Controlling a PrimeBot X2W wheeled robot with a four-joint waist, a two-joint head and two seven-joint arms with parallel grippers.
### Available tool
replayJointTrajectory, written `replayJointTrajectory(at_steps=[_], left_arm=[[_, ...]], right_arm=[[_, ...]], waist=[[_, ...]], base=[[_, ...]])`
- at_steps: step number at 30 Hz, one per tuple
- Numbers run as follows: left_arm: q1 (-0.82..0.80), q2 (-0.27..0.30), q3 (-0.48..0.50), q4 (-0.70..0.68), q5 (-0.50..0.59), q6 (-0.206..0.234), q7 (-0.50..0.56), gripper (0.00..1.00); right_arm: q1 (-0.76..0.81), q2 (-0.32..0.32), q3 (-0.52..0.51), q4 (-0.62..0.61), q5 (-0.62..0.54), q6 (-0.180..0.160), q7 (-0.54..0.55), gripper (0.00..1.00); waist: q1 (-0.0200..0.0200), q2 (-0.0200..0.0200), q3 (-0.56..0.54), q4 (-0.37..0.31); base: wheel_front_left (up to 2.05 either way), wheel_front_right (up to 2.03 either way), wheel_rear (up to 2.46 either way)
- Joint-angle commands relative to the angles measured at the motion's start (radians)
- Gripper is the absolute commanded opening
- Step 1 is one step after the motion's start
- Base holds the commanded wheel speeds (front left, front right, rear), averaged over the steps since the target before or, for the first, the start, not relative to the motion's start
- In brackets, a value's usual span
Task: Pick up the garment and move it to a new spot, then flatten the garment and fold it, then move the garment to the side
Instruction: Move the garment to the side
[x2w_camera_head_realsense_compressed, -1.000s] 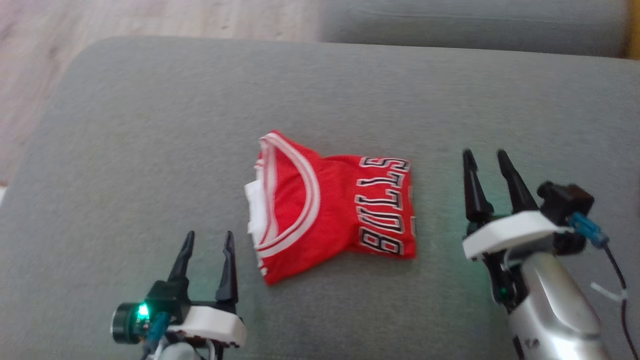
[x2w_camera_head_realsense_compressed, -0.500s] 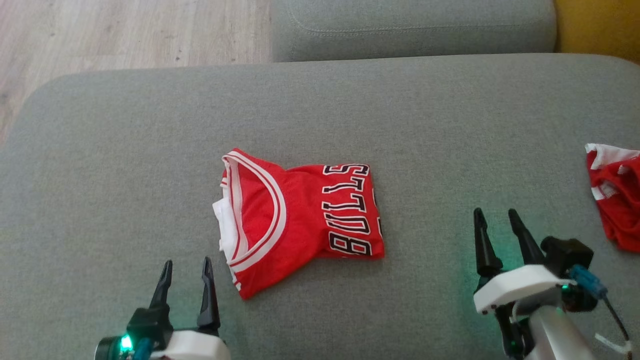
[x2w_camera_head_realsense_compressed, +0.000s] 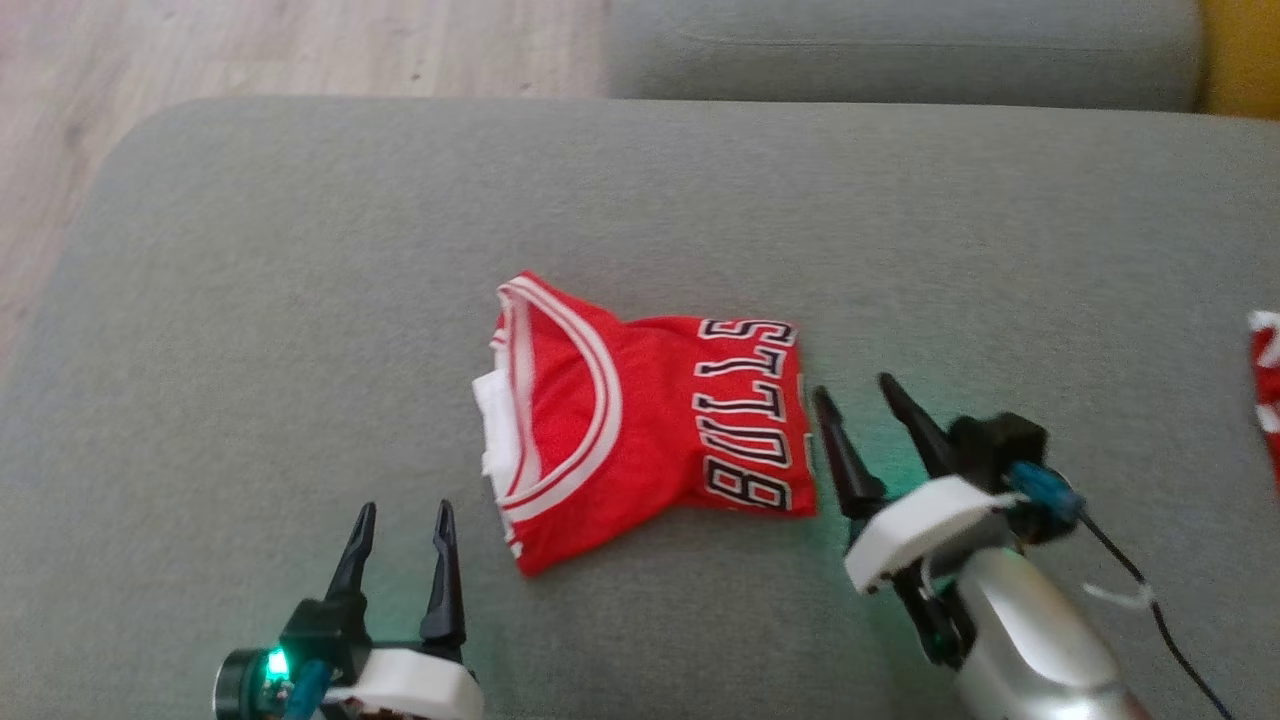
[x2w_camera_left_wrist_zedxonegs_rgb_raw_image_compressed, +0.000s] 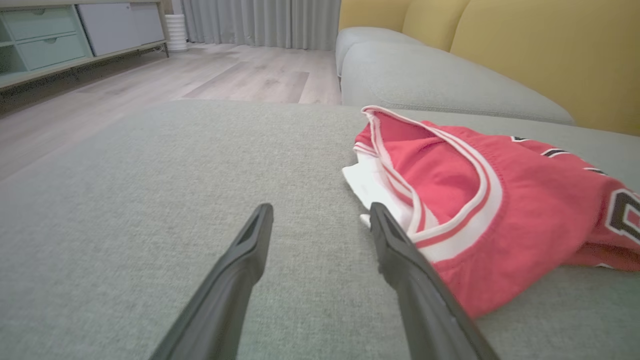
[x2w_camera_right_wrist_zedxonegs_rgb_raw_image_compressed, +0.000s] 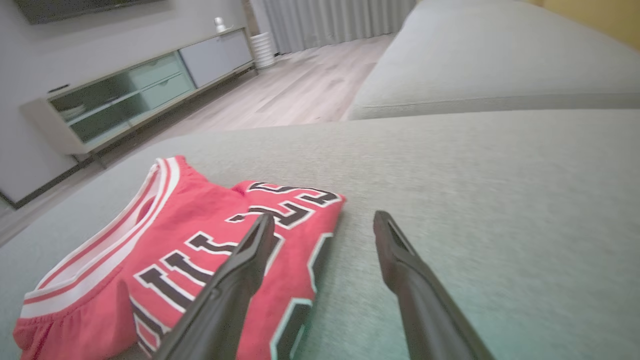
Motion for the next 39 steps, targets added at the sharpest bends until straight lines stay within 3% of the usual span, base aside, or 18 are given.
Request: replayJointTrajectory(at_steps=[1, 5, 11, 12, 13, 21, 33, 39], left_arm=[[-0.044, 0.003, 0.020, -0.025, -0.006, -0.002, -0.010, 1.00], [-0.050, 0.003, -0.004, -0.017, -0.026, -0.007, -0.010, 1.00], [-0.057, 0.003, -0.025, -0.022, -0.030, -0.010, -0.010, 1.00], [-0.057, 0.003, -0.024, -0.024, -0.031, -0.009, -0.010, 1.00], [-0.056, 0.003, -0.023, -0.026, -0.031, -0.008, -0.010, 1.00], [-0.052, 0.003, -0.011, -0.039, -0.030, -0.012, -0.010, 1.00], [-0.082, 0.003, -0.049, -0.041, -0.037, -0.021, -0.010, 1.00], [-0.083, 0.003, -0.055, -0.035, -0.042, -0.021, -0.010, 1.00]], right_arm=[[-0.050, 0.002, 0.040, 0.002, 0.002, 0.004, -0.011, 1.00], [-0.133, 0.002, 0.075, 0.134, -0.028, 0.004, 0.000, 1.00], [-0.178, 0.002, 0.014, 0.330, -0.075, 0.004, 0.052, 1.00], [-0.177, 0.002, 0.020, 0.342, -0.061, 0.004, 0.055, 0.67], [-0.176, 0.002, 0.028, 0.351, -0.048, 0.004, 0.056, 0.00], [-0.191, 0.002, 0.050, 0.331, 0.048, 0.004, -0.002, 0.00], [-0.150, 0.002, 0.001, 0.180, 0.074, 0.004, -0.011, 0.00], [-0.114, 0.002, -0.016, 0.130, 0.077, 0.004, -0.011, 0.00]], waist=[[0.0000, -0.0001, 0.017, 0.034], [0.0000, -0.0001, 0.034, 0.088], [0.0000, -0.0001, 0.050, 0.139], [0.0000, -0.0001, 0.051, 0.140], [0.0000, -0.0001, 0.052, 0.139], [0.0000, -0.0001, 0.040, 0.036], [0.0000, -0.0001, 0.012, -0.348], [0.0000, -0.0001, 0.015, -0.466]], base=[[0.00, 0.00, 0.00], [0.00, 0.00, 0.00], [0.00, 0.00, 0.00], [0.00, 0.00, 0.00], [0.00, 0.00, 0.00], [0.00, 0.00, 0.00], [0.00, 0.00, 0.00], [0.00, 0.00, 0.00]])
